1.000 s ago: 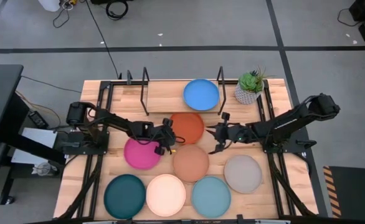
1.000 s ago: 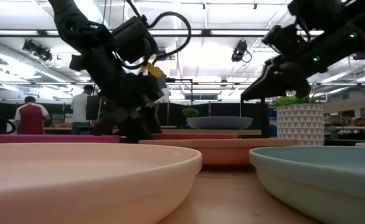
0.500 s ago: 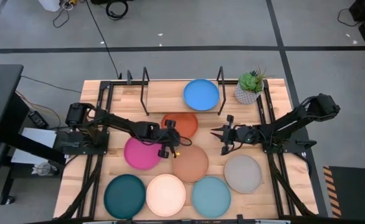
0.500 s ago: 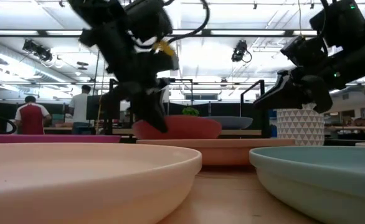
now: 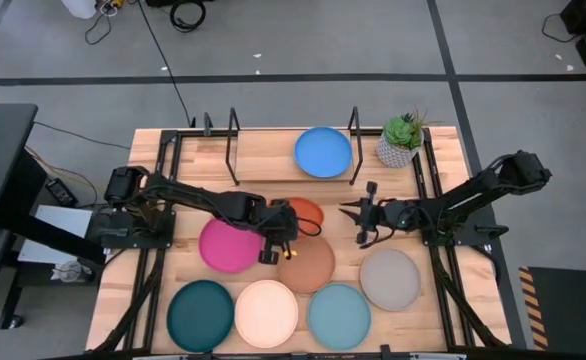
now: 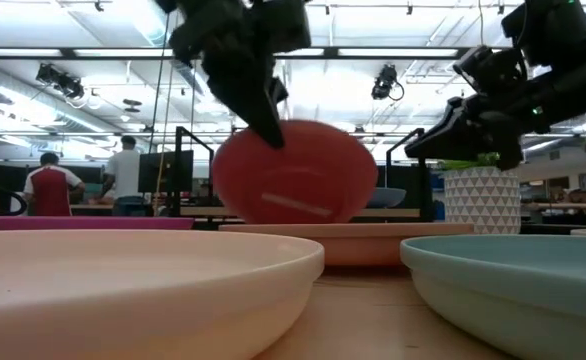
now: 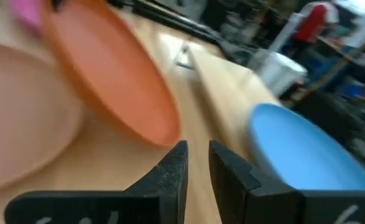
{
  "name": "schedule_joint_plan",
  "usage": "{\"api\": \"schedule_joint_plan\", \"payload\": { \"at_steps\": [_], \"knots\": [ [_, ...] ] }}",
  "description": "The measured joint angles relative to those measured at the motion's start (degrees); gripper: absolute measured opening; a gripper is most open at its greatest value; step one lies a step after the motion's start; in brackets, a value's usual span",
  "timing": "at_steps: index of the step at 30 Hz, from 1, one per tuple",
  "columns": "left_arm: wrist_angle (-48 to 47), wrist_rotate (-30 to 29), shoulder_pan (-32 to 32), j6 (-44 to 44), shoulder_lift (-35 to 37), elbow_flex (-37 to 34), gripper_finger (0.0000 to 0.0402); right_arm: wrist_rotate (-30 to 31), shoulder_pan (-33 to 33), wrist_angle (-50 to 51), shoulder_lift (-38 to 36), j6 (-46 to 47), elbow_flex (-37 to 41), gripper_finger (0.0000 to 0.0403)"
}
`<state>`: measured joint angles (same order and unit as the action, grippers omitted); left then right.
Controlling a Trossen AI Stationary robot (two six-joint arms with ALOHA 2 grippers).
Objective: Place and stack plates onto a shelf
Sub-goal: Stack the orange plate on top of the blue plate on the shelf
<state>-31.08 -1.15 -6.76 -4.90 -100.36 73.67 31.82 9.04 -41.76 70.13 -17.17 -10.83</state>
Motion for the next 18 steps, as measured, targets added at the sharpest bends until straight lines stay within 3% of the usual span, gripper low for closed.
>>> {"api": "schedule_joint_plan", "payload": {
  "at_steps": [7, 11, 18],
  "knots": [
    [-1.6, -1.3, 0.0, -4.7, 0.0, 5.1, 0.0018, 6.9, 0.0, 0.2, -2.4, 0.9, 0.5, 0.0071],
    [-1.1, -6.6, 0.0, -10.3, 0.0, 7.3, 0.0020, 9.3, 0.2, 0.2, -3.4, 1.9, 1.8, 0.0071],
    [3.1, -15.8, 1.0, -20.0, -0.5, 7.6, 0.0021, 21.5, 4.2, 0.3, -6.1, 3.5, 3.5, 0.0071]
  ]
}}
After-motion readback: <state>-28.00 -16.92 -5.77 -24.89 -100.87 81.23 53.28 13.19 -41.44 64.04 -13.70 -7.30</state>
